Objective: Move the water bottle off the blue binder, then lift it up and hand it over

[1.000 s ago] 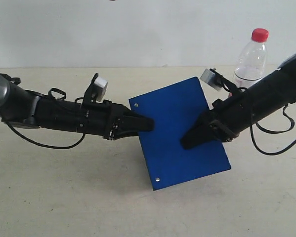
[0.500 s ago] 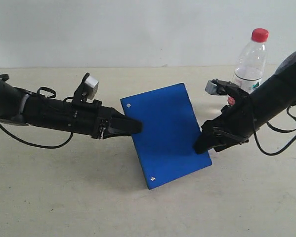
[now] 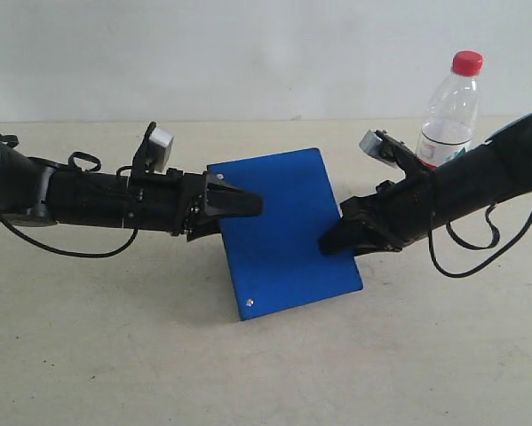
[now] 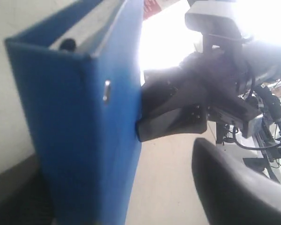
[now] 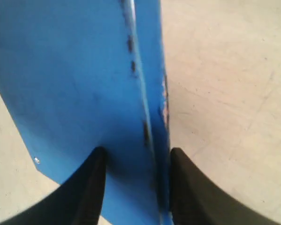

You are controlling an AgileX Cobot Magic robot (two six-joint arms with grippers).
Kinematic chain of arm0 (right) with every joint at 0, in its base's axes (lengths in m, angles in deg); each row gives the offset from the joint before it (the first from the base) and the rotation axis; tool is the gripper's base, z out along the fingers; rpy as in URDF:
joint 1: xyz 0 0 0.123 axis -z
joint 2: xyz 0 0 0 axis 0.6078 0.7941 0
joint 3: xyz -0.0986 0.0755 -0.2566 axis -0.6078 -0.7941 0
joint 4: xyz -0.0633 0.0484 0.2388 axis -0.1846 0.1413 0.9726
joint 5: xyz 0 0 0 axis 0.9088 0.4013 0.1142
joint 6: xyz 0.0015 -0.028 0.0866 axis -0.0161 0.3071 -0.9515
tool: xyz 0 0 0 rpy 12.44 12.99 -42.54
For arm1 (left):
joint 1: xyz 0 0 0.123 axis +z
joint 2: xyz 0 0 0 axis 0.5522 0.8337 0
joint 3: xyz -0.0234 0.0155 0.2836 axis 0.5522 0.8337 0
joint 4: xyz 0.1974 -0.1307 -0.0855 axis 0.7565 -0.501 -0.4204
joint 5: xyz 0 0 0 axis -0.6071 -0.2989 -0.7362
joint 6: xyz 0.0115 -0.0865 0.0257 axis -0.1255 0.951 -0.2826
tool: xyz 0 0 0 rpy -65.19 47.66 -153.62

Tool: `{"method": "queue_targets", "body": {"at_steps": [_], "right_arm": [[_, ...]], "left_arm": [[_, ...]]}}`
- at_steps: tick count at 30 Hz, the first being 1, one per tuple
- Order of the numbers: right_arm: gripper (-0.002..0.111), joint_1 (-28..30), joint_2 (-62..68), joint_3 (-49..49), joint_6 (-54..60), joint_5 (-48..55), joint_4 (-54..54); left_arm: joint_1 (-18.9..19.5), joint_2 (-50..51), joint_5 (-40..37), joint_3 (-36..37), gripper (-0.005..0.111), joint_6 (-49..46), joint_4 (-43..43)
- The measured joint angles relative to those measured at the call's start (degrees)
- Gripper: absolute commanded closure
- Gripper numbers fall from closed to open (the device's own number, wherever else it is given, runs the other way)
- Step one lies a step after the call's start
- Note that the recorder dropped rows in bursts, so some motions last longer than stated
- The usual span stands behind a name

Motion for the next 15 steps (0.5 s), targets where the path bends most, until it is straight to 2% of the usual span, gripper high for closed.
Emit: {"method": "queue_targets", "body": {"at_steps": [2, 3, 5, 7, 12, 15], "right_arm": [[0.108, -0.23, 0.0, 0.0, 0.35, 0.11, 0.45], [0.108, -0.37, 0.0, 0.0, 0.49, 0.29, 0.67], [0.108, -0.74, 0.0, 0.0, 0.75, 0.83, 1.03], [0.108, -0.85, 0.0, 0.0, 1.0, 1.4, 1.03], [0.1, -0.85, -0.29, -0.1, 1.18, 1.07, 0.89], [0.1, -0.85, -2.36, -0.1, -0.27, 1.07, -1.66]], "left_arm": [[-0.23, 0.0, 0.12, 0.0, 0.047, -0.55, -0.57], [-0.38, 0.0, 0.13, 0.0, 0.054, -0.72, -0.87], [-1.21, 0.0, 1.35, 0.0, 0.081, -0.81, -0.98], [-1.62, 0.0, 3.26, 0.0, 0.101, -0.81, -0.98], [-1.67, 0.0, 3.22, 0.0, 0.102, -4.28, -1.12], [-1.67, 0.0, 1.92, 0.0, 0.102, -5.8, -1.62]]}}
